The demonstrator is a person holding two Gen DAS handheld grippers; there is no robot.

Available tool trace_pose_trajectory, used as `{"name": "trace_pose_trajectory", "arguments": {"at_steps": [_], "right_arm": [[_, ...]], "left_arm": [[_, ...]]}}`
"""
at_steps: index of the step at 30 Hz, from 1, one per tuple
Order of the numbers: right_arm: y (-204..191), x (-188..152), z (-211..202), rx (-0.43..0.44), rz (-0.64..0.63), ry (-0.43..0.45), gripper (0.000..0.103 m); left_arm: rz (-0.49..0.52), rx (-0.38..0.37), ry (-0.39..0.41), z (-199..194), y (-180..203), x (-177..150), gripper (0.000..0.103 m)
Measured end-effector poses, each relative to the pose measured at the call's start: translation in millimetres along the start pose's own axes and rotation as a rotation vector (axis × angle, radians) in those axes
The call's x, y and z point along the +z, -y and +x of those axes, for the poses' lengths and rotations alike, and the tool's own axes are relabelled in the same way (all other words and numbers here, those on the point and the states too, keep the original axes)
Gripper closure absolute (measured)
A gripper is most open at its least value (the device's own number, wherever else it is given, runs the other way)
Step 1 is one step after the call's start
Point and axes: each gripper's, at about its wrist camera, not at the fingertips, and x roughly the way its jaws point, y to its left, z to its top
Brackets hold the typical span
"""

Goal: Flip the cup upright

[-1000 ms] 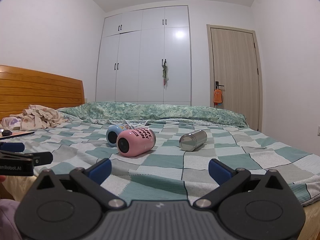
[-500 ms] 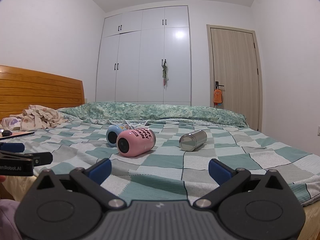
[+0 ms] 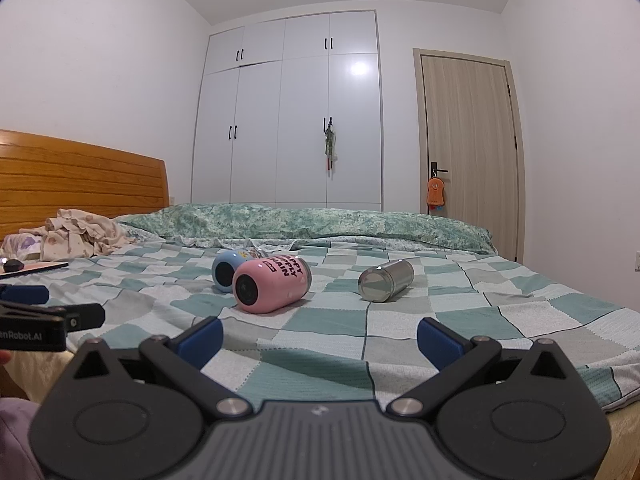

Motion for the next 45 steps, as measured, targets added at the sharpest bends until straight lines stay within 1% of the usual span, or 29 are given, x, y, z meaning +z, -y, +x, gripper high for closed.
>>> {"name": "trace_pose_trajectory", "arguments": {"at_steps": [19, 22, 27, 35, 39, 45], "right_arm": [[1, 1, -1, -0.004, -0.002, -0.009, 0.0], [1, 2, 5, 0.0, -0.01, -0.023, 0.0], [2, 10, 13, 0.021, -0.015, -0.037, 0.0], [-4, 28, 48, 0.062, -0.033, -0.053, 0.0], [-7, 39, 69, 0.081, -0.035, -0.06, 0.0], [-10, 54, 106, 0.1, -0.03, -0.078, 0.0]], "left_arm": [[-0.004, -0.003, -0.008, 1, -1, 1, 0.0], [-0.012, -0.019, -0.023, 0, 1, 5, 0.0], [-0.022, -0.027, -0.034, 8, 2, 14, 0.0], [-0.02, -0.028, -0.043, 38, -3, 41, 0.0], [-0.026, -0.028, -0.064, 59, -8, 55, 0.0], [-0.003, -0.023, -0.106, 95, -14, 73, 0.0]]}}
